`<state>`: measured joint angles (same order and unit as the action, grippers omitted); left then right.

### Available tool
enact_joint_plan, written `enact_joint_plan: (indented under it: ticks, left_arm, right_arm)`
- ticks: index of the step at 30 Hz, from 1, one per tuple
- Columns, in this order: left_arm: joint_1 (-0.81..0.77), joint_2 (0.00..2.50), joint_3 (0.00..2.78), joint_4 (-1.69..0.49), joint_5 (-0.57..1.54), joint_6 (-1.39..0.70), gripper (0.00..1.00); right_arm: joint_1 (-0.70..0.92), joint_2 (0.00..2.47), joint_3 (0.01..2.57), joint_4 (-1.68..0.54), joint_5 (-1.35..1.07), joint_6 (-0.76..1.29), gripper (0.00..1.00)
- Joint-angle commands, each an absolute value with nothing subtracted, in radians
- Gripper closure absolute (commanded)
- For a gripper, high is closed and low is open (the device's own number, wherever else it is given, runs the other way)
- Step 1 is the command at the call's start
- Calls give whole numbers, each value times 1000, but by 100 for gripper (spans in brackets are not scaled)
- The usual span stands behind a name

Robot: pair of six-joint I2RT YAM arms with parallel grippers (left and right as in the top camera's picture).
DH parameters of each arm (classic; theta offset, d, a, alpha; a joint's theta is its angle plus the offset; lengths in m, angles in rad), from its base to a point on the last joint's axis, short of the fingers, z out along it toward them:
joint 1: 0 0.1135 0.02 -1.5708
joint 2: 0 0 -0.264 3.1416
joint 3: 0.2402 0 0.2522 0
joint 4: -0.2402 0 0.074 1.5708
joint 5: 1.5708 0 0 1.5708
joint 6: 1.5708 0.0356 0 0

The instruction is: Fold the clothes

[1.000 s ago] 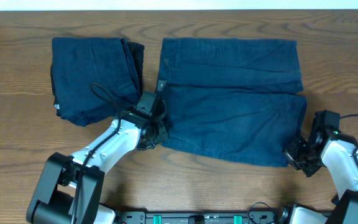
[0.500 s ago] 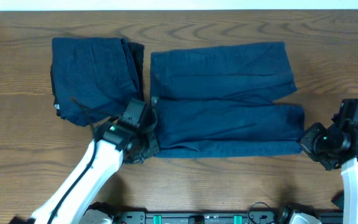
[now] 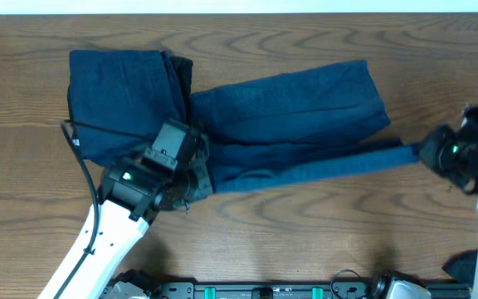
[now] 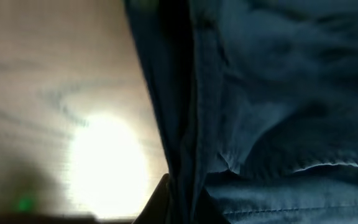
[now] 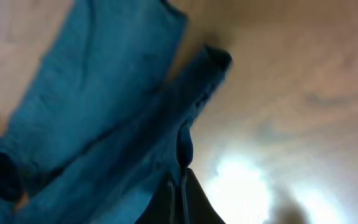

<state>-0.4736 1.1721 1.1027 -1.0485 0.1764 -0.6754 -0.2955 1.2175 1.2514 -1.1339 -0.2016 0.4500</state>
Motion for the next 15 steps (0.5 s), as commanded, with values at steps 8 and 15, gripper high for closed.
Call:
enact_joint_plan:
  ticks: [8,15]
  left_arm:
    - [-399,1382,1197,-829,14,-538,94]
    - [-281,1508,1198,-624,14,-514,94]
  right_arm:
    - [-234,1443,1356,-892,-243,421,99]
    - [-168,1573,1356,-704,-184,433,99]
